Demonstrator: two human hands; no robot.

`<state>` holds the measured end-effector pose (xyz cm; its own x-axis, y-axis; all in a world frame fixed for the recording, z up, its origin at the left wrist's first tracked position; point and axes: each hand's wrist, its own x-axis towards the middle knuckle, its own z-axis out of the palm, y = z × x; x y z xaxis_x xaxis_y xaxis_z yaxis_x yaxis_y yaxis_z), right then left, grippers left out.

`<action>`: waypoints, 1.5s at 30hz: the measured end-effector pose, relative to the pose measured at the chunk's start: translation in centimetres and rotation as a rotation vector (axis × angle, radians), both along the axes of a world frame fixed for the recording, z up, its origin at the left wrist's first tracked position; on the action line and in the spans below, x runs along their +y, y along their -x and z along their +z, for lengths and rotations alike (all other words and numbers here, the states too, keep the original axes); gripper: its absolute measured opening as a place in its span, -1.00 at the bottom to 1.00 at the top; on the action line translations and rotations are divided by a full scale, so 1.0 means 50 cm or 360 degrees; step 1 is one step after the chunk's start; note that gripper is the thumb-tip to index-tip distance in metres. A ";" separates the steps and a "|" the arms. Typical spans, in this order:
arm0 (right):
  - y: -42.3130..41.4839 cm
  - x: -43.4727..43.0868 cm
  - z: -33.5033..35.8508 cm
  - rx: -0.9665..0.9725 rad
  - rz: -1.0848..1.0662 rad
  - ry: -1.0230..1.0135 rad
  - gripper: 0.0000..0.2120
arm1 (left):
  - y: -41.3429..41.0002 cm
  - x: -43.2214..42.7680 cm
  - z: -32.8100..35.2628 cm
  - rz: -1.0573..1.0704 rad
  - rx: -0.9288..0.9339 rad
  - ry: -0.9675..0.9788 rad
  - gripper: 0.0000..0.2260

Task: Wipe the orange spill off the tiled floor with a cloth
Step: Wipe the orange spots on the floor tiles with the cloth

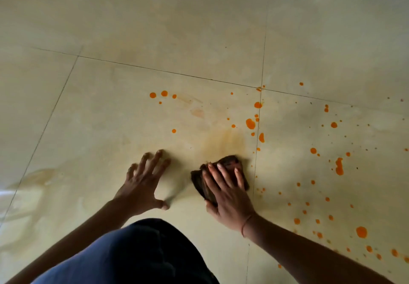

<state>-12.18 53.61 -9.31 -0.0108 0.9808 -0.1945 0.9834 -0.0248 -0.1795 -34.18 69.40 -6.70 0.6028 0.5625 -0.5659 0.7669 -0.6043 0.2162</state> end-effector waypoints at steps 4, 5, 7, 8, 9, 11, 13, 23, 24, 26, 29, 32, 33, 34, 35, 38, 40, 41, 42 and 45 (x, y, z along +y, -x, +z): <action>-0.028 0.175 -0.017 -0.0076 -0.0046 0.0001 -0.25 | 0.004 0.008 0.026 0.0091 -0.0034 -0.0040 0.14; -0.018 0.252 -0.017 -0.0094 -0.0131 0.0011 -0.26 | 0.008 0.026 0.030 0.0137 -0.0040 -0.0082 0.12; 0.008 0.347 -0.022 -0.0108 -0.0261 0.0006 -0.27 | 0.012 0.086 0.031 0.0245 -0.0050 -0.0165 0.11; 0.018 0.353 -0.028 -0.0121 -0.0239 -0.0014 -0.27 | 0.013 0.122 0.031 0.0303 -0.0050 -0.0188 0.12; 0.023 0.333 -0.031 -0.0101 -0.0158 -0.0059 -0.27 | 0.014 0.159 0.030 0.0378 -0.0041 -0.0192 0.14; 0.023 0.234 -0.027 -0.0073 0.0055 -0.0073 -0.25 | 0.007 0.212 0.033 0.0501 0.0034 -0.0105 0.20; 0.026 0.146 -0.016 -0.0026 0.0126 -0.0058 -0.23 | 0.002 0.239 0.028 0.0490 0.0083 -0.0045 0.28; 0.083 0.482 -0.034 -0.0046 -0.0113 -0.0178 -0.29 | 0.007 0.250 -0.014 0.0439 0.0035 -0.0014 0.35; 0.087 0.418 -0.035 -0.0030 0.0019 -0.0210 -0.29 | 0.006 0.245 -0.014 0.0444 0.0038 -0.0001 0.35; 0.063 0.412 -0.042 -0.0034 0.0127 -0.0234 -0.30 | 0.005 0.246 -0.014 0.0466 0.0025 0.0027 0.34; 0.058 0.583 -0.036 -0.0052 -0.0264 -0.0201 -0.30 | 0.006 0.246 -0.018 0.0472 0.0000 0.0052 0.33; 0.085 0.571 -0.024 -0.0026 -0.0069 -0.0123 -0.30 | 0.007 0.248 -0.013 0.0488 -0.0008 0.0061 0.32; 0.087 0.516 -0.029 0.0000 0.0181 -0.0132 -0.30 | 0.007 0.248 -0.012 0.0501 -0.0016 0.0070 0.32; 0.074 0.463 -0.035 0.0018 0.0369 -0.0130 -0.30 | 0.007 0.246 -0.011 0.0513 -0.0029 0.0074 0.32; 0.051 0.447 -0.035 -0.0001 0.0435 -0.0167 -0.30 | 0.007 0.245 -0.008 0.0531 -0.0039 0.0075 0.33; 0.027 0.566 -0.034 -0.0061 -0.0078 -0.0223 -0.34 | 0.004 0.243 -0.007 0.0536 -0.0030 0.0049 0.36; 0.067 0.615 -0.014 0.0001 -0.0251 -0.0122 -0.34 | 0.006 0.243 -0.008 0.0563 -0.0039 0.0033 0.37; 0.092 0.593 -0.014 0.0021 -0.0094 -0.0135 -0.32 | 0.007 0.242 -0.006 0.0579 -0.0042 0.0036 0.37; 0.110 0.540 -0.018 0.0020 0.0142 -0.0094 -0.31 | 0.007 0.242 -0.006 0.0585 -0.0048 0.0041 0.37; 0.059 0.392 -0.029 0.0009 0.0486 -0.0133 -0.31 | 0.008 0.242 -0.003 0.0557 -0.0024 0.0027 0.37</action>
